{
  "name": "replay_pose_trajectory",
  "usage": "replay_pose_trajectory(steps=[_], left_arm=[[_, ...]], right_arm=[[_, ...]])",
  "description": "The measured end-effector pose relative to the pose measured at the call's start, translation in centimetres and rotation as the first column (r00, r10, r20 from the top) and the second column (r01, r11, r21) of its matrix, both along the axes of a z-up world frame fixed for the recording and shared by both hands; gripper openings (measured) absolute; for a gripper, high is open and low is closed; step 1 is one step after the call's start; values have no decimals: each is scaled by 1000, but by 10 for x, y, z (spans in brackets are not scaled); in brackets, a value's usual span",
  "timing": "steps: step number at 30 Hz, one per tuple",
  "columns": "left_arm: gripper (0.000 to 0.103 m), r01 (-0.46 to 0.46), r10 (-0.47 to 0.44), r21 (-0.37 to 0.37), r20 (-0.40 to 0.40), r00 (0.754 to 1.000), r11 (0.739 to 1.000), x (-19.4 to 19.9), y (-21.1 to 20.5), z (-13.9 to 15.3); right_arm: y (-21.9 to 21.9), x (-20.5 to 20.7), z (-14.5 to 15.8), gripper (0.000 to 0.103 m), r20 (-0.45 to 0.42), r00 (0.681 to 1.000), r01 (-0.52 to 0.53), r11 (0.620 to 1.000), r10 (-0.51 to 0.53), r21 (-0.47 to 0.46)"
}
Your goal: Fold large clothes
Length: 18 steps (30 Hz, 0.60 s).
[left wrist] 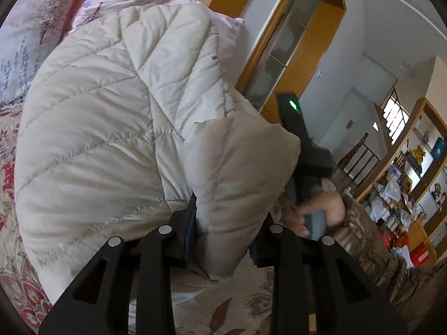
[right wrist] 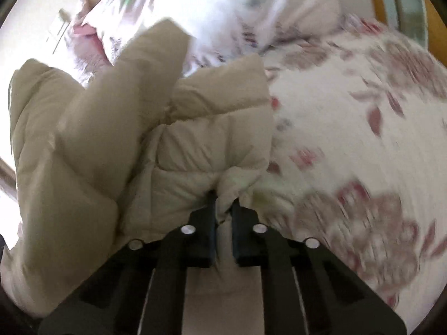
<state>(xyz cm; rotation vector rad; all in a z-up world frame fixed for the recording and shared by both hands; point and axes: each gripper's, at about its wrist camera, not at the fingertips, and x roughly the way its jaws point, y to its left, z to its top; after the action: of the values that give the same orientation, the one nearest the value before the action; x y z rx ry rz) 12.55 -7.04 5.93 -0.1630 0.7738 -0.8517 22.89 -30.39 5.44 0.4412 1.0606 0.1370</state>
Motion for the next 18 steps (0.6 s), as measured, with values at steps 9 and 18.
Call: replay_pose_trajectory(steps=[9,18], left_arm=[[29,33,-34,130,3,999,991,7,-23,-14],[32,45,-37,210,-41,998,977,18,-33,-26]], right_arm=[[-9,23,0,36,-12,1000,-20,995,19,-96],[-31,-16,108,80,254,967,-2,998,17,-60]])
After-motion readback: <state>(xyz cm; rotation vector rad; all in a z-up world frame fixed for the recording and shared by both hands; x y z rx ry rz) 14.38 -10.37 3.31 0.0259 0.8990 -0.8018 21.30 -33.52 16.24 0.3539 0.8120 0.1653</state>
